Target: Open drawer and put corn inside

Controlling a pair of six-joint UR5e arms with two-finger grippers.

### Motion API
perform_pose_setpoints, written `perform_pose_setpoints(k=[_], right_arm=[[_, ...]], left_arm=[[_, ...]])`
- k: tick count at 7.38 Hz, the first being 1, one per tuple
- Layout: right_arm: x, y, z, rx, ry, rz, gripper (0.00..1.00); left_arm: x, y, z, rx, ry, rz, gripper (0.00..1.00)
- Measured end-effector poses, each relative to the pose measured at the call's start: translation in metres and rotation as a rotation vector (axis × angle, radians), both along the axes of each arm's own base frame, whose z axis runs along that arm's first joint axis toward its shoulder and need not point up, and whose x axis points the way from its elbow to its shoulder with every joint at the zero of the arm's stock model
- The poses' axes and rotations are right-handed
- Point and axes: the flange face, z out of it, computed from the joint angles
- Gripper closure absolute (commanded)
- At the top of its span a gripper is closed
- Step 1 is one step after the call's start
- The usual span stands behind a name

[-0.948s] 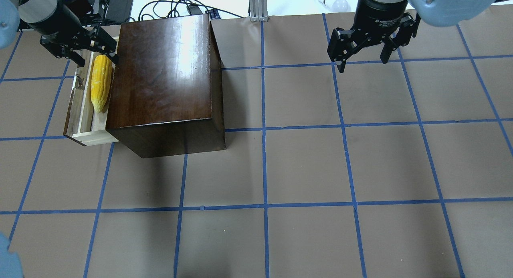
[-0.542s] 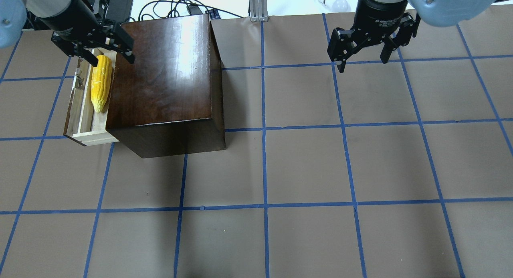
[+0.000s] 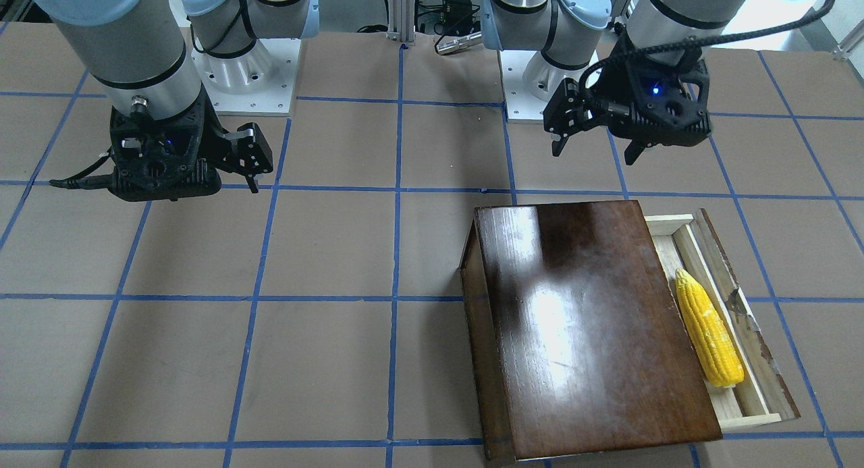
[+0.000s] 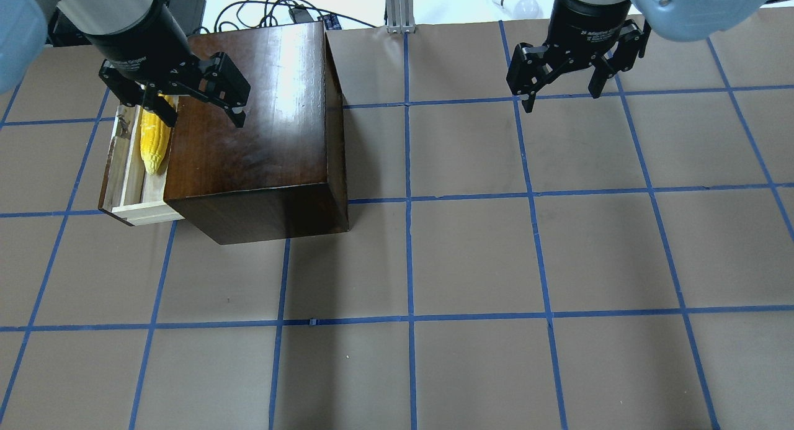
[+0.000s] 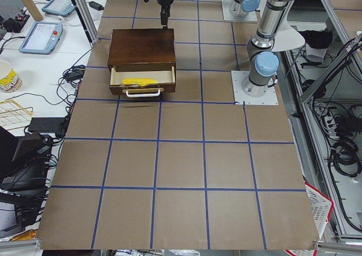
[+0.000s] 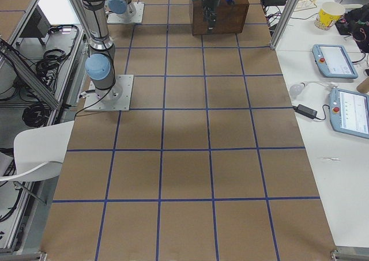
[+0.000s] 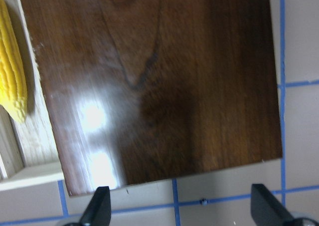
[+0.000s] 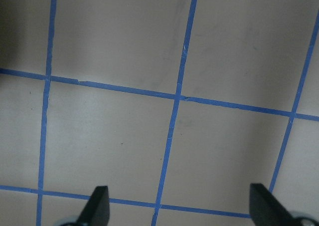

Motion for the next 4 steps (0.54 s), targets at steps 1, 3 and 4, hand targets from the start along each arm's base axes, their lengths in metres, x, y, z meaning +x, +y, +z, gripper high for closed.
perform_pose_setpoints(k=[1,3,4], right_arm=[[0.0,0.0,0.0,0.0,0.0,-0.001,0.0],[0.0,0.0,0.0,0.0,0.0,0.0,0.0],[0.0,0.0,0.0,0.0,0.0,-0.001,0.0]], left_arm=[[-0.0007,0.0052,0.0052,-0.006,0.0,0.0,0.0],[-0.0008,0.0096,0.0107,-0.014,-0.001,0.001,0.0],[-0.0007,0.011,0.0124,-0.017,-0.002,0.001,0.0]])
